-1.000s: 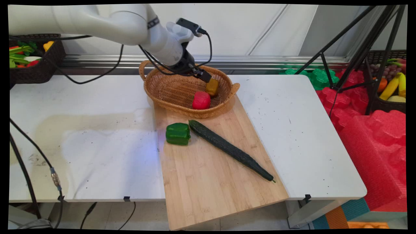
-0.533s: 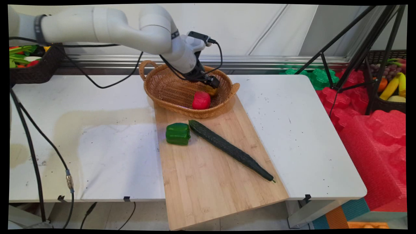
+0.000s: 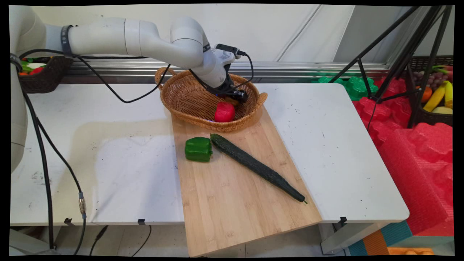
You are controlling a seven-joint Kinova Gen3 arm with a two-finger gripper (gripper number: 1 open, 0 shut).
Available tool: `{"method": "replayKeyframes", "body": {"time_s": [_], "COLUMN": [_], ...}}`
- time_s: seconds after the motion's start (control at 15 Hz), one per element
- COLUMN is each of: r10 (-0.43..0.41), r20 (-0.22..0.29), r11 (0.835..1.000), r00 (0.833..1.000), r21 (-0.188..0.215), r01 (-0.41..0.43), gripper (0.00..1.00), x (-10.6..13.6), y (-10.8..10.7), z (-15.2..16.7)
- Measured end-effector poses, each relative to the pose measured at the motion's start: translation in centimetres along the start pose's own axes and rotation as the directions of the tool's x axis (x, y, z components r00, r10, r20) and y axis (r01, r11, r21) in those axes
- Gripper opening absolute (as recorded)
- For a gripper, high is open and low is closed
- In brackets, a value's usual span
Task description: Pick up the potato from the vegetable basket, then place the picked object on the cutting board
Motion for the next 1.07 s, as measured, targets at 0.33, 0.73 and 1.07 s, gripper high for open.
{"method": "replayKeyframes", "body": {"time_s": [0.33, 0.73, 1.07], "r10": [-0.017, -0.008, 0.064], "r20": [-0.026, -0.100, -0.180], "r11": [1.000, 0.998, 0.997], "r00": [1.000, 0.995, 0.982], "r21": [0.026, 0.056, 0.049], "r01": [0.018, 0.014, -0.056], "gripper": [0.00, 0.00, 0.00], "x": [-0.3, 0.3, 0.5], "y": [0.3, 0.5, 1.2], "z": [-0.9, -5.3, -11.7]}}
